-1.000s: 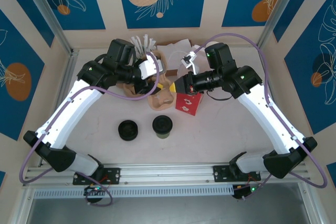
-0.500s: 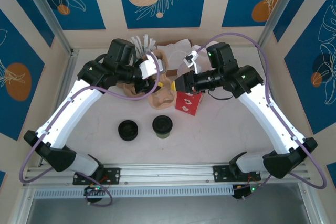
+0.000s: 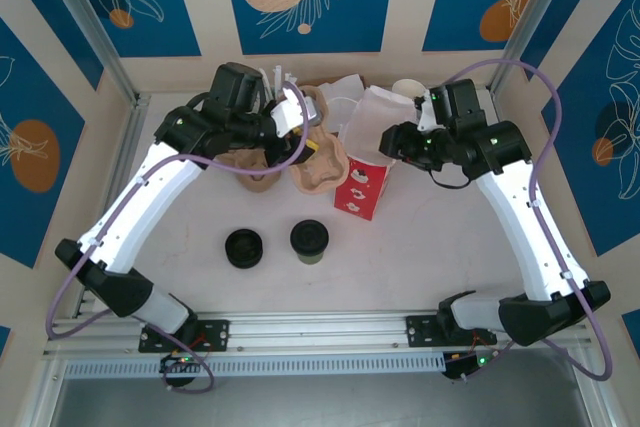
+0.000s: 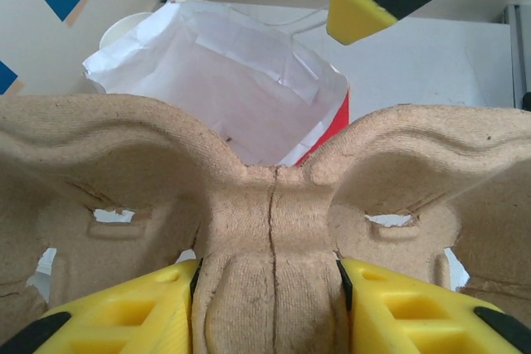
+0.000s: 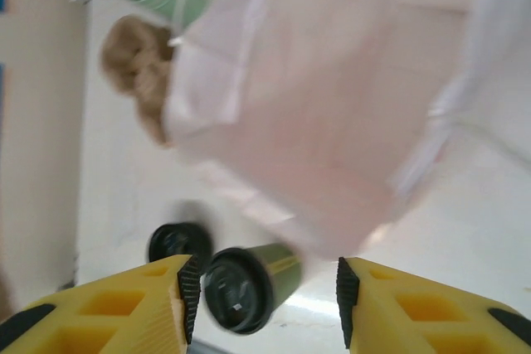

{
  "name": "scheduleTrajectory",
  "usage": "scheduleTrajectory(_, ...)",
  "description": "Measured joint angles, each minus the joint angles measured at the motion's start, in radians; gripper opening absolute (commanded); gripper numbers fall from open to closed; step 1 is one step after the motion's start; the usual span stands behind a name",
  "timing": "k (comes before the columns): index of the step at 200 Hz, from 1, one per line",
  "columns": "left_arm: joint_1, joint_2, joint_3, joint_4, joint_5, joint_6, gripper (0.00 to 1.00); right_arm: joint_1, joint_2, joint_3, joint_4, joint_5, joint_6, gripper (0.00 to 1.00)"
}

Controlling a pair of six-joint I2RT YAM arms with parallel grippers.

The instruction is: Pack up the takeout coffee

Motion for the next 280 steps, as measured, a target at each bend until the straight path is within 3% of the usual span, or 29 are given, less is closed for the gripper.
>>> scheduleTrajectory(52,0.0,0.037,0.039,0.023,0.02,-0.039,0.37,-0.14,0.042,-0.01,-0.01,0.045,0.009,0.5)
scheduleTrajectory(134,0.0,0.077,0.093,0.077,0.051,-0.08,0.37,-0.16,0.169,-0.012,0.038,-0.004,0.008,0.47)
scheduleTrajectory(158,0.0,0.093,0.113,0.08,0.059,-0.095,0.37,-0.16,0.199,-0.011,0.037,-0.006,0.006,0.39)
scheduleTrajectory(182,0.0,0.107,0.127,0.087,0.08,-0.109,0.37,-0.16,0.209,-0.011,0.038,-0.014,-0.005,0.12)
scheduleTrajectory(201,-0.003,0.12,0.145,0.091,0.106,-0.126,0.36,-0.16,0.209,0.004,0.034,-0.021,-0.015,0.0)
scheduleTrajectory(280,-0.055,0.161,0.175,0.109,0.2,-0.166,0.36,-0.151,0.13,0.029,-0.007,-0.076,-0.134,0.0)
